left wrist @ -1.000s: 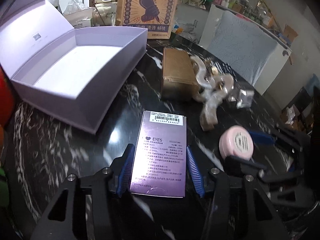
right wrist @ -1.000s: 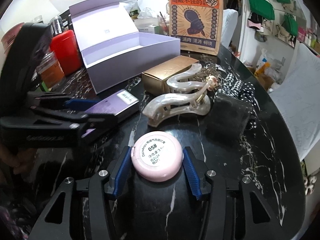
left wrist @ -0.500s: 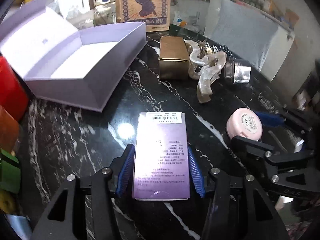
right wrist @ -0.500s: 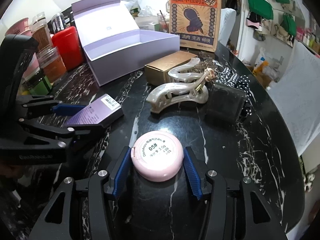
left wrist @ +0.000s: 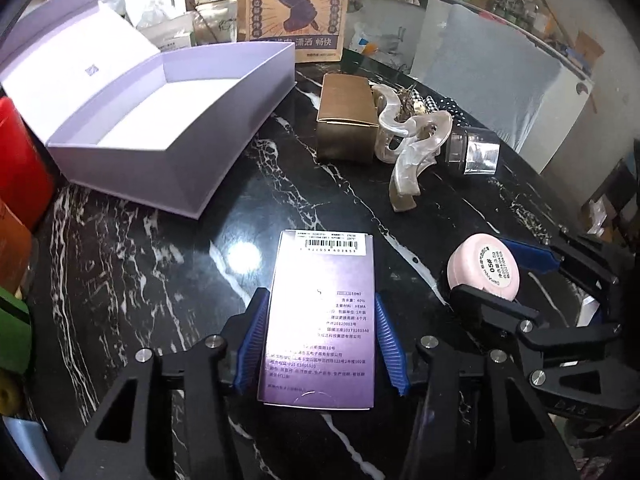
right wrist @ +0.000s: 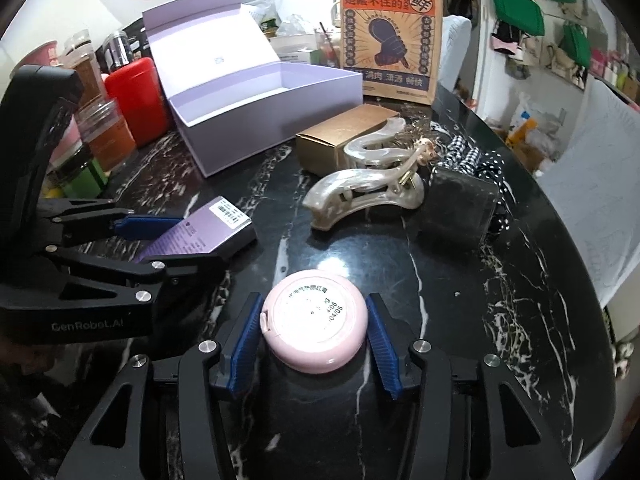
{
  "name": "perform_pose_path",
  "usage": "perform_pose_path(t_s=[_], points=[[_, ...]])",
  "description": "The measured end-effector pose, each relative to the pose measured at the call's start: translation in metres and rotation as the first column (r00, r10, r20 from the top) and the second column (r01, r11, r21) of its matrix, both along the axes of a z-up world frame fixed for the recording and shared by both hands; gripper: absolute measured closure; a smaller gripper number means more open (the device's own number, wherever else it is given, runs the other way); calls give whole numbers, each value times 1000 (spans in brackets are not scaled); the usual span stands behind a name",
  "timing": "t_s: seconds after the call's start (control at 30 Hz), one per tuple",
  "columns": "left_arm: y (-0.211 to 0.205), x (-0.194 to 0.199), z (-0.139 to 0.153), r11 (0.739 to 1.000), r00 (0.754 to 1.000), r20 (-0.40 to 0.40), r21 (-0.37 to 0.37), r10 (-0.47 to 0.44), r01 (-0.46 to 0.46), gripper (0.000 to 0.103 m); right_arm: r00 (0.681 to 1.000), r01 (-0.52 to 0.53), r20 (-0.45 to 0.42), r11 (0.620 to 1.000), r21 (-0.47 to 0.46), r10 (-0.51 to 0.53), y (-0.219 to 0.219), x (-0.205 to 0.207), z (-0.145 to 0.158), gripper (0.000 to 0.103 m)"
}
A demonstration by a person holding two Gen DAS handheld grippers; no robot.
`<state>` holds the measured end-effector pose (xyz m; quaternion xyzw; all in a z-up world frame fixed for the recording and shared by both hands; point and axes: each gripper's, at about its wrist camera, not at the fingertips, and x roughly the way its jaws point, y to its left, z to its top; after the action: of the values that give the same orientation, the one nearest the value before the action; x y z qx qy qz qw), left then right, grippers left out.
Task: Organize rigid objects
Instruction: 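Lift the pink compact with the right tool while the left tool lifts the purple box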
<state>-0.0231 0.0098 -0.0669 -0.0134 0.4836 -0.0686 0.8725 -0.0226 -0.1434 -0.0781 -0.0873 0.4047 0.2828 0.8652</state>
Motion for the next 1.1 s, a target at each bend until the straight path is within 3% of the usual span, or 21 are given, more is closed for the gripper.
perform_pose_path(t_s=[0.73,1.1], points=[[28,-22,56,990,985,100,-8,139,-139,52,984,-170,65,984,45,167,32,-6,42,52],[36,-4,76,992,982,144,-7,123,-123,52,973,-219,87,974,51,214,45,8,59,52]])
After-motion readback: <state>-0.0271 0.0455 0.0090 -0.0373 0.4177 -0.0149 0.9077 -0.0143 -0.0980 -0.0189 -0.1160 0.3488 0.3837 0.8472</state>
